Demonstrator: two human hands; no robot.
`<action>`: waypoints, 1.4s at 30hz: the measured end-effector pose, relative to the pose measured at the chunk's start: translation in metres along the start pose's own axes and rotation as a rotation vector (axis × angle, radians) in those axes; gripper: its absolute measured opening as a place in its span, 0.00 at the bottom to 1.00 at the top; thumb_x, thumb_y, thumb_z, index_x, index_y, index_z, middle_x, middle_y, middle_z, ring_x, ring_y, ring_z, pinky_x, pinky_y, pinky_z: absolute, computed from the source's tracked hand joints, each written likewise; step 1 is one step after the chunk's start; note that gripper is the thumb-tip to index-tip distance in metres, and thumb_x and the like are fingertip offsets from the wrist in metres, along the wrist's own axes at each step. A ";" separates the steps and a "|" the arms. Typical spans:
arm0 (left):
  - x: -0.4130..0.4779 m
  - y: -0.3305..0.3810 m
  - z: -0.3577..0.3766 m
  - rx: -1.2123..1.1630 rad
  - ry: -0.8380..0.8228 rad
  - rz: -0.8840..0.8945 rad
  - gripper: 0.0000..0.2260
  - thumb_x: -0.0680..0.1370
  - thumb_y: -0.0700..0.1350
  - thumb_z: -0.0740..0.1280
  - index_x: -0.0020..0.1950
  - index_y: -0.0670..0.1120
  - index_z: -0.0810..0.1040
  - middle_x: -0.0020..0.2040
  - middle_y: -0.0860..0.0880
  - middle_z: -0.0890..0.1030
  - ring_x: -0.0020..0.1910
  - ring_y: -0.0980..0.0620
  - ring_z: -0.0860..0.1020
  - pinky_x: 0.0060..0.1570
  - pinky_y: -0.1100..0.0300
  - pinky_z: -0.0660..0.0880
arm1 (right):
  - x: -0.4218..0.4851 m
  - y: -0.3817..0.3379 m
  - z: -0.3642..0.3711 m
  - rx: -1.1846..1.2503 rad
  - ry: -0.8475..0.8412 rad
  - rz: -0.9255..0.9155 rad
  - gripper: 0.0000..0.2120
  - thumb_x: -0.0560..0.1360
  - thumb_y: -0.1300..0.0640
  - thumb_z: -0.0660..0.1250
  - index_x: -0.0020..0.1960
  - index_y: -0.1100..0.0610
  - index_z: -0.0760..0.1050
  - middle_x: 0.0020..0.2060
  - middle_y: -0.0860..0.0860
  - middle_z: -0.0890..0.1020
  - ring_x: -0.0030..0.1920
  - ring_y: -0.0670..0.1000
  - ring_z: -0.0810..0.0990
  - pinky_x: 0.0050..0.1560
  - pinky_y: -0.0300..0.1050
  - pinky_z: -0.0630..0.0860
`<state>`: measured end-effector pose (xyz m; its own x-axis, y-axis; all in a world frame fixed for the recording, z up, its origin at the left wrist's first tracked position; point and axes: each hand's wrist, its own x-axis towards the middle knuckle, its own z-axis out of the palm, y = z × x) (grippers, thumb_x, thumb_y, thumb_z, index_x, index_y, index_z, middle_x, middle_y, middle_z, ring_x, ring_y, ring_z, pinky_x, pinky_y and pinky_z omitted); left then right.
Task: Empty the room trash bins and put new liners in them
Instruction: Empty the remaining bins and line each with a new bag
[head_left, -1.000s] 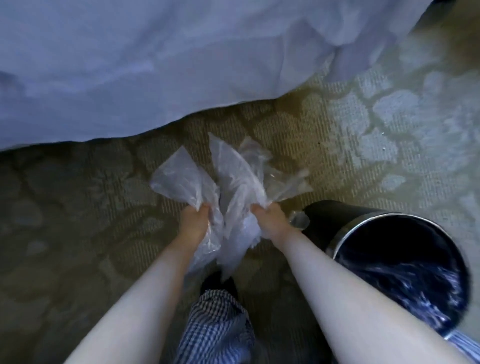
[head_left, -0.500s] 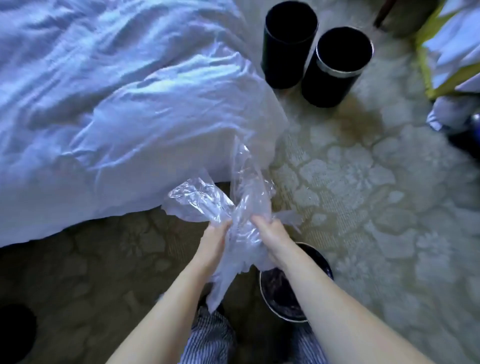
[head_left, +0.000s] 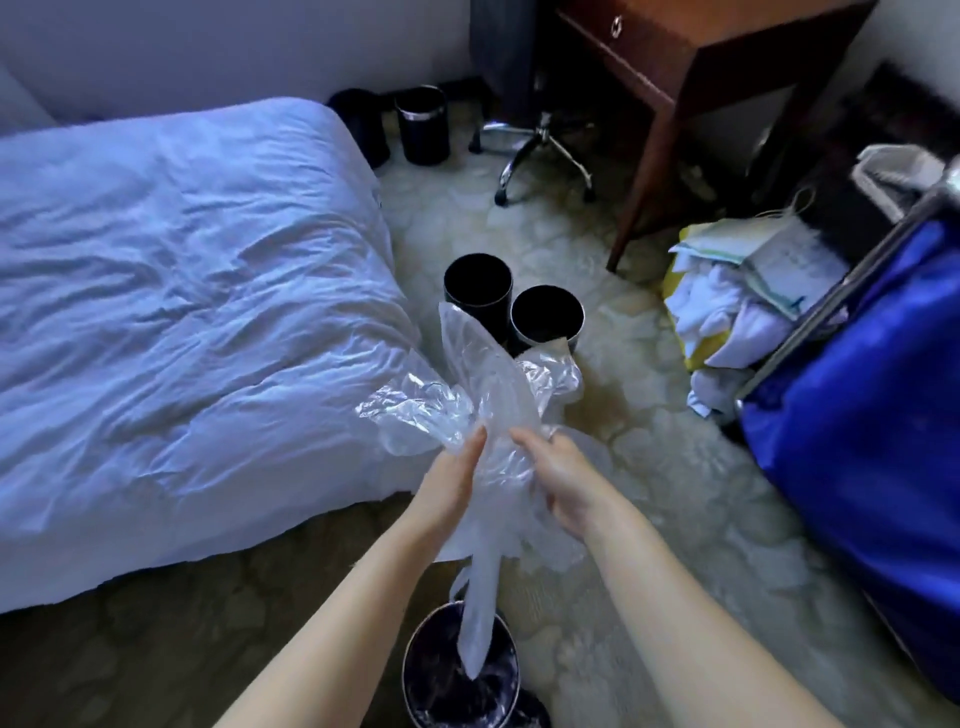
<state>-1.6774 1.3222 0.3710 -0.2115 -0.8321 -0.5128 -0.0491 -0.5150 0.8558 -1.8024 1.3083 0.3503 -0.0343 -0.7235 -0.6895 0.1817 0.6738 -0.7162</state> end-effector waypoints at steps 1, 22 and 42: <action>-0.002 0.014 0.014 -0.007 0.032 0.026 0.15 0.80 0.60 0.55 0.58 0.56 0.76 0.61 0.53 0.78 0.64 0.52 0.74 0.68 0.49 0.67 | -0.008 -0.017 -0.009 0.001 -0.007 -0.029 0.17 0.77 0.56 0.66 0.62 0.62 0.71 0.54 0.61 0.81 0.53 0.59 0.81 0.51 0.53 0.78; 0.162 0.299 0.011 0.298 -0.346 0.378 0.20 0.72 0.66 0.63 0.57 0.56 0.76 0.53 0.59 0.81 0.54 0.63 0.78 0.54 0.69 0.74 | 0.033 -0.321 0.007 0.139 -0.026 -0.340 0.19 0.83 0.52 0.53 0.61 0.62 0.75 0.55 0.58 0.82 0.53 0.54 0.82 0.57 0.48 0.77; 0.402 0.422 -0.012 0.220 -0.066 0.154 0.12 0.73 0.54 0.71 0.47 0.46 0.82 0.41 0.46 0.84 0.40 0.50 0.83 0.45 0.53 0.77 | 0.245 -0.509 -0.026 0.059 -0.035 -0.359 0.03 0.77 0.64 0.65 0.49 0.58 0.76 0.44 0.55 0.84 0.45 0.53 0.83 0.51 0.47 0.79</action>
<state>-1.7716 0.7682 0.5257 -0.2960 -0.8781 -0.3759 -0.2203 -0.3201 0.9214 -1.9294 0.7918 0.5433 -0.0732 -0.9177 -0.3904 0.2207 0.3669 -0.9037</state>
